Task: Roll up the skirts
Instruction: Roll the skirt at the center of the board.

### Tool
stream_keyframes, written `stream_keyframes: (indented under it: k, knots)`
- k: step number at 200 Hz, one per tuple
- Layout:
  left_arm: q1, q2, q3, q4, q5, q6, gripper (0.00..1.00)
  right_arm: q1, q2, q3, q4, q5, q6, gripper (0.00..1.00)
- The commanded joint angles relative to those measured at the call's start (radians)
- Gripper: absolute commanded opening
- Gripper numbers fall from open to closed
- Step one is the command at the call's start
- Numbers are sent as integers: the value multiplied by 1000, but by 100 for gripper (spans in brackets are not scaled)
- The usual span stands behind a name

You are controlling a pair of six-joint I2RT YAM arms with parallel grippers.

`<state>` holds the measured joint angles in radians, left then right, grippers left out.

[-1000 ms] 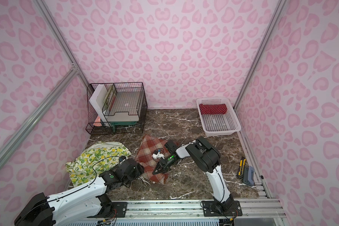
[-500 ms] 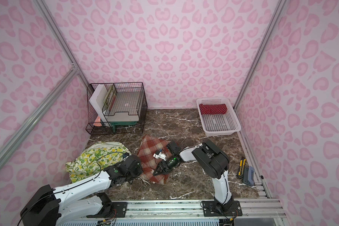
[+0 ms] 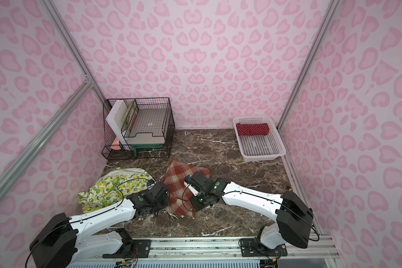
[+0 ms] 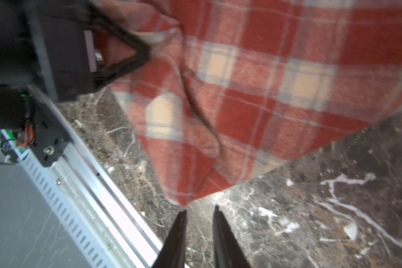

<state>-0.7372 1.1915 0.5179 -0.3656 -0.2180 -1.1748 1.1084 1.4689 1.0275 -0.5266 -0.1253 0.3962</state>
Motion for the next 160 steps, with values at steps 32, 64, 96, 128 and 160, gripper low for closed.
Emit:
stream_keyframes:
  k: [32, 64, 96, 128, 160]
  knots:
    - [2, 8, 13, -52, 2, 18, 0, 76, 64, 12, 229, 27, -50, 14]
    - [3, 13, 10, -47, 6, 11, 0, 76, 125, -7, 272, 9, -62, 17]
    - [2, 9, 7, -41, 10, 6, 0, 69, 169, -50, 273, 122, -72, 28]
    - [3, -5, 1, -43, 4, 5, 0, 59, 193, -120, 296, 141, -74, 46]
    - [2, -21, -8, -32, 4, 7, 0, 75, 227, -160, 288, 140, -75, 60]
